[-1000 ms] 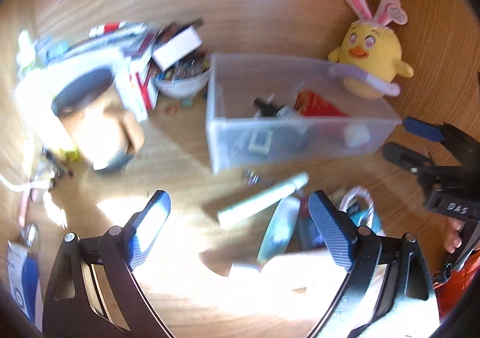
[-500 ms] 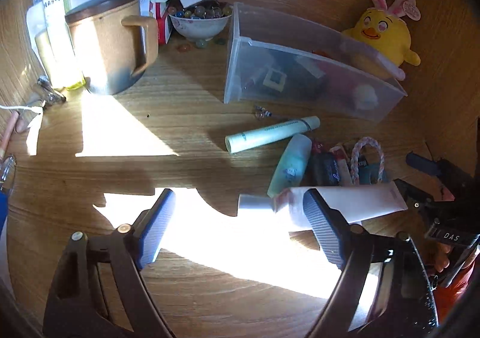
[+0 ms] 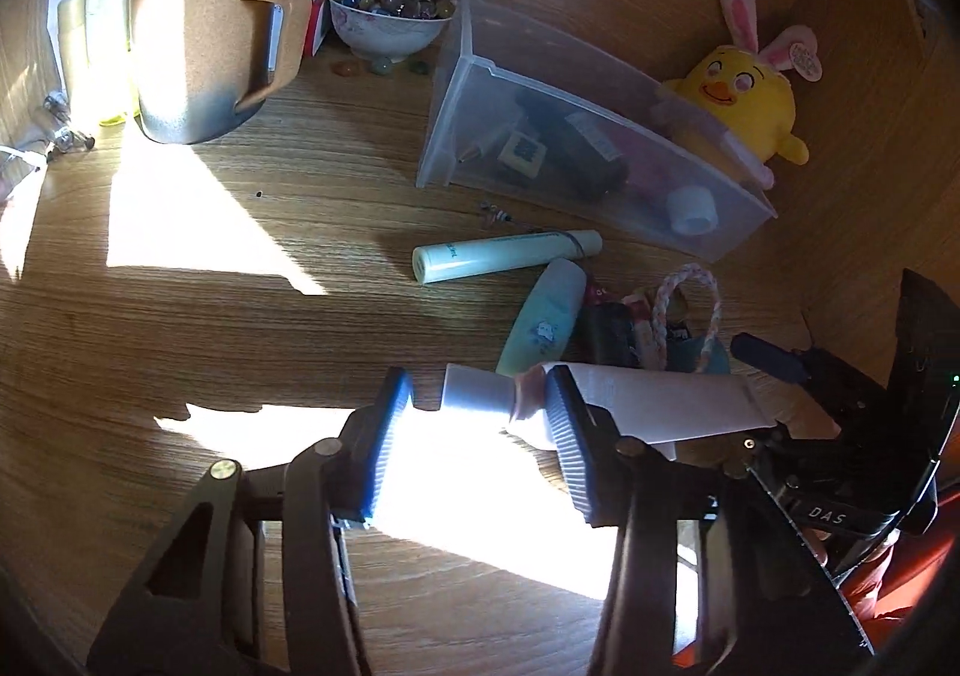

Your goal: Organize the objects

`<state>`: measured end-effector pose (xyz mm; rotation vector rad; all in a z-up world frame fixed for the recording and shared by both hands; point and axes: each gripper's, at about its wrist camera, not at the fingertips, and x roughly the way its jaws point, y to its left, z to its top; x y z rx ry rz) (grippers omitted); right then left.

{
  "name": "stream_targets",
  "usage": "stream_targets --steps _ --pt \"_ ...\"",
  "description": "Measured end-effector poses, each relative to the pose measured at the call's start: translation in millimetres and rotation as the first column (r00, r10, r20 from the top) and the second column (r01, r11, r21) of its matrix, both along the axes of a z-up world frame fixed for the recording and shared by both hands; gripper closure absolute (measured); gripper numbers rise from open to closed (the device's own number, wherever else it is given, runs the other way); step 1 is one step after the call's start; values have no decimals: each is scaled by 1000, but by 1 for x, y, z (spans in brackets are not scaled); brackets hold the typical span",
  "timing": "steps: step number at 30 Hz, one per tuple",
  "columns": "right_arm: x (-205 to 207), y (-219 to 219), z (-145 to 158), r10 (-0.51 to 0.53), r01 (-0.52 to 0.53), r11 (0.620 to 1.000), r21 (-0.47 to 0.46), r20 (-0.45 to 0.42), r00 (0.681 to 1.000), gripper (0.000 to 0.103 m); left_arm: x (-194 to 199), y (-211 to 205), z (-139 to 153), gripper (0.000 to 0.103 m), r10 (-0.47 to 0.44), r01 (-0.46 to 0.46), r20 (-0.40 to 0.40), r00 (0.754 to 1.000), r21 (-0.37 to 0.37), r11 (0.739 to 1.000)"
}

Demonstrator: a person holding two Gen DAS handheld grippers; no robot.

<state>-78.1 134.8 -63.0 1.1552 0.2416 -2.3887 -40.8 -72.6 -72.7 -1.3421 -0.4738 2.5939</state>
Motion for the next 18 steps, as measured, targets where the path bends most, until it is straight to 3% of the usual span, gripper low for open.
stream_targets --steps 2,7,18 --pt "-2 -2 0 11 -11 1000 -6 7 1000 44 1 1 0 67 -6 6 -6 1000 17 1000" --pt "-3 -8 0 18 -18 1000 -11 2 1000 67 2 1 0 69 5 -5 -20 1000 -1 1000" --pt "-3 9 8 -59 58 998 -18 -37 998 67 10 -7 20 75 58 -61 -83 995 -35 998"
